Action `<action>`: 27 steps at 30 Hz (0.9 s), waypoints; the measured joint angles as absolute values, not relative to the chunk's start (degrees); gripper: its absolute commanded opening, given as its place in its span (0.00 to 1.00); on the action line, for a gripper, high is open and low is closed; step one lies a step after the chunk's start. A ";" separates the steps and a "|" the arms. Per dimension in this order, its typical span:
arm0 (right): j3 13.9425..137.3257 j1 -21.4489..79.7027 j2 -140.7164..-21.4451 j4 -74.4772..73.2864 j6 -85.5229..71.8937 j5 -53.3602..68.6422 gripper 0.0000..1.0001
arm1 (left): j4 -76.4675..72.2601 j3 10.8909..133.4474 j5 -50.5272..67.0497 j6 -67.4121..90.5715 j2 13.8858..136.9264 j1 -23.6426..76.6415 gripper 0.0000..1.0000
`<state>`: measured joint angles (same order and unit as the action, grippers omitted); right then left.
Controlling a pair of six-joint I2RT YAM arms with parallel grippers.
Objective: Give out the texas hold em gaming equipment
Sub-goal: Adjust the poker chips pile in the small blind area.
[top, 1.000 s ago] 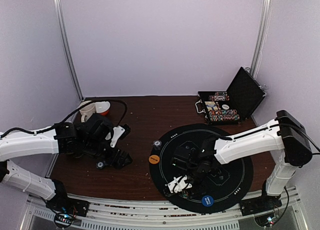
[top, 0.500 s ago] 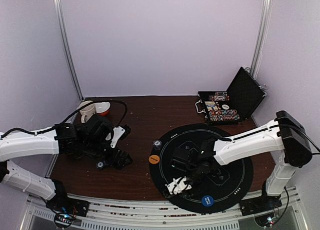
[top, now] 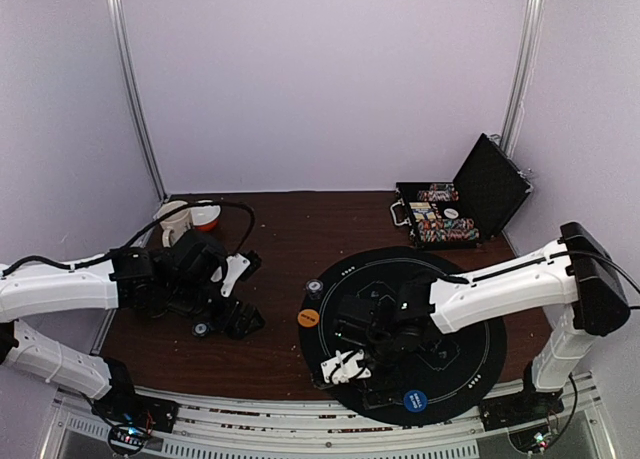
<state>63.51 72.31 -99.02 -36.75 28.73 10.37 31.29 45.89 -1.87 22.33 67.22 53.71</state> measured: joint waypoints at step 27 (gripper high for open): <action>62.37 78.76 -93.43 -40.53 -46.52 -9.15 1.00 | 31.31 45.19 -6.20 23.24 66.50 52.82 0.90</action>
<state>62.37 78.76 -93.43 -40.53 -46.52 -9.15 31.31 45.19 -6.20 23.24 66.50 52.82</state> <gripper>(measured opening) 1.000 0.895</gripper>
